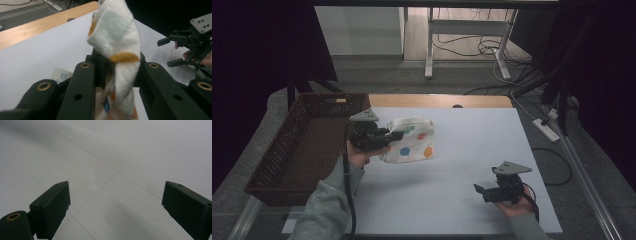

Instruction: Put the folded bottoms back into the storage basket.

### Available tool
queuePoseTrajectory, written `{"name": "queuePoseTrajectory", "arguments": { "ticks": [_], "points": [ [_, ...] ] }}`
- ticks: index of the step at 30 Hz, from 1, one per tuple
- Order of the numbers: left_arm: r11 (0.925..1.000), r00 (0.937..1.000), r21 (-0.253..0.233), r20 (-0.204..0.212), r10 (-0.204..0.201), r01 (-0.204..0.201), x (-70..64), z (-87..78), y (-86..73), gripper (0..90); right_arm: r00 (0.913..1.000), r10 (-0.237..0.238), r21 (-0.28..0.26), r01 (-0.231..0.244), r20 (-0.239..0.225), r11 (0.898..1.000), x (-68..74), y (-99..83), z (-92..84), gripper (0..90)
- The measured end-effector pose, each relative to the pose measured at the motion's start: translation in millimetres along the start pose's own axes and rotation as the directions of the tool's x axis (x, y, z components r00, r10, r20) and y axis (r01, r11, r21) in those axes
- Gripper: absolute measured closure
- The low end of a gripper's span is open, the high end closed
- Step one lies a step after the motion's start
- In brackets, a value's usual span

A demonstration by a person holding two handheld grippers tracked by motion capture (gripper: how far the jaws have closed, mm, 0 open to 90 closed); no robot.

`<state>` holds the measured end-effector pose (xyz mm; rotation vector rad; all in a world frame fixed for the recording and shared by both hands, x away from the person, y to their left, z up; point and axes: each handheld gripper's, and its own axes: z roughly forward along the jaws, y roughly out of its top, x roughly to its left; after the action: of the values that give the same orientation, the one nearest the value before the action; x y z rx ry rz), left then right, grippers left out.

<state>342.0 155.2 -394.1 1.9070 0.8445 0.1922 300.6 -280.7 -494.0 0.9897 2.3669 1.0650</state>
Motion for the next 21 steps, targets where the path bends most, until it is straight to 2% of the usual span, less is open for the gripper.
{"name": "queuePoseTrajectory", "arguments": {
  "ticks": [21],
  "points": [
    [0.9995, 0.9996, -0.030, -0.028, -0.011, 0.010, 4.3, -21.1, -3.3, 72.2, 1.0000, 0.000, 0.002, 0.000, 0.000, 1.000, -0.2, 0.1, 0.4, 8.1]
  ]
}}
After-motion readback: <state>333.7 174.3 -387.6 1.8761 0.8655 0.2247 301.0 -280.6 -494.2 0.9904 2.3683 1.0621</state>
